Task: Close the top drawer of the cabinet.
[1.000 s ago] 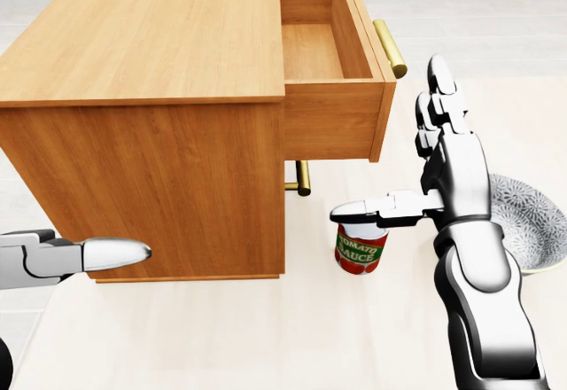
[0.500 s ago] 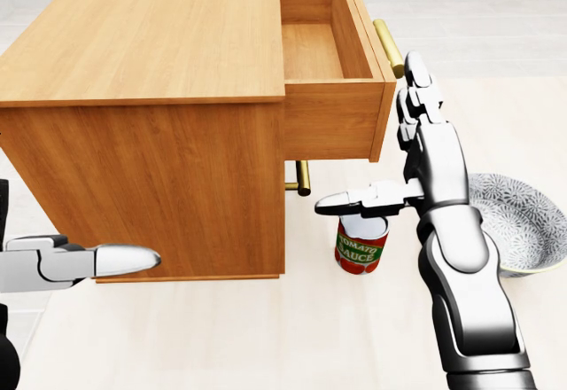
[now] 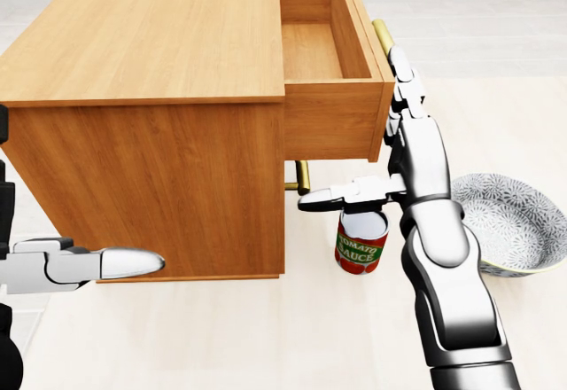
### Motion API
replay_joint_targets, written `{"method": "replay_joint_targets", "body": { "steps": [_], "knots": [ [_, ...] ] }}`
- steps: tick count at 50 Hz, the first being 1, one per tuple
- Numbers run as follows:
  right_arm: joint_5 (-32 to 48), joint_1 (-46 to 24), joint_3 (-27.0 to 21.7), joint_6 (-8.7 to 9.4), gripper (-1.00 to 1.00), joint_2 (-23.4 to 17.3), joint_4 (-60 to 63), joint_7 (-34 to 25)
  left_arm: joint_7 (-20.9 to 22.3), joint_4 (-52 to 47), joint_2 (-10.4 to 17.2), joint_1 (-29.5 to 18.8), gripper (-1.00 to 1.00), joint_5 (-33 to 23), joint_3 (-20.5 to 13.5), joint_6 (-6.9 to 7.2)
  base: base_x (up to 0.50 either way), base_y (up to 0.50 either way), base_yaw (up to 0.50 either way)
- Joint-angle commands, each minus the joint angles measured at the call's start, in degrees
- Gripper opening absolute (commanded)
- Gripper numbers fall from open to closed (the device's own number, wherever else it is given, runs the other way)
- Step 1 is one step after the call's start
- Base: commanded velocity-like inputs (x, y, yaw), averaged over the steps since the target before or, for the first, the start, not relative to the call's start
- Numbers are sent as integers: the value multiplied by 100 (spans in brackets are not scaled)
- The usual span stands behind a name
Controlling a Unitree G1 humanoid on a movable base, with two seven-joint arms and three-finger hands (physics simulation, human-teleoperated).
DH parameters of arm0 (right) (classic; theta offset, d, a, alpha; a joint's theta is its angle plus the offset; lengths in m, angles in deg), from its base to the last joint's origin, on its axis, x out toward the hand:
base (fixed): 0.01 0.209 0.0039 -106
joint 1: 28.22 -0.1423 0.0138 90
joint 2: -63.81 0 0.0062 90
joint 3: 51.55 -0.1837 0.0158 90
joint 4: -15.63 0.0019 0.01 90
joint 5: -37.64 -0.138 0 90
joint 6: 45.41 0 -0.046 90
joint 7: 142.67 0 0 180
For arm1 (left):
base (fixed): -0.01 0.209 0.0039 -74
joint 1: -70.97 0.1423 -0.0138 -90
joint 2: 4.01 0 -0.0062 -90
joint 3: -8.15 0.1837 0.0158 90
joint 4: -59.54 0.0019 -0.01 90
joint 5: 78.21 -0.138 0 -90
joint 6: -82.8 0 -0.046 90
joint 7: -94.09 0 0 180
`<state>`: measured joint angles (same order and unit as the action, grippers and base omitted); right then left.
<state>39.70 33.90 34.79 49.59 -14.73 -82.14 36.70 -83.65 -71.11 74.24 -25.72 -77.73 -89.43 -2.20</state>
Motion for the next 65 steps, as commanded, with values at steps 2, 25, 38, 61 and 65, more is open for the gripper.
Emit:
{"method": "replay_joint_targets", "body": {
  "steps": [2,25,38,61,65],
  "knots": [
    [121,7,326,0,100,213,-13,-201,20,8,-6,-13,100,-30,18,0,0,0,0],
    [369,178,559,0,100,499,-268,-355,45,57,-16,14,100,-67,26,0,0,0,0],
    [472,63,619,0,100,589,-356,-414,52,38,-17,12,100,-80,34,0,0,0,0],
    [620,-225,761,0,100,821,-850,-463,73,62,-21,11,100,-85,29,0,0,0,0],
    [659,-225,817,0,100,872,-938,-469,76,44,-14,0,100,-86,32,0,0,0,0]
  ]
}}
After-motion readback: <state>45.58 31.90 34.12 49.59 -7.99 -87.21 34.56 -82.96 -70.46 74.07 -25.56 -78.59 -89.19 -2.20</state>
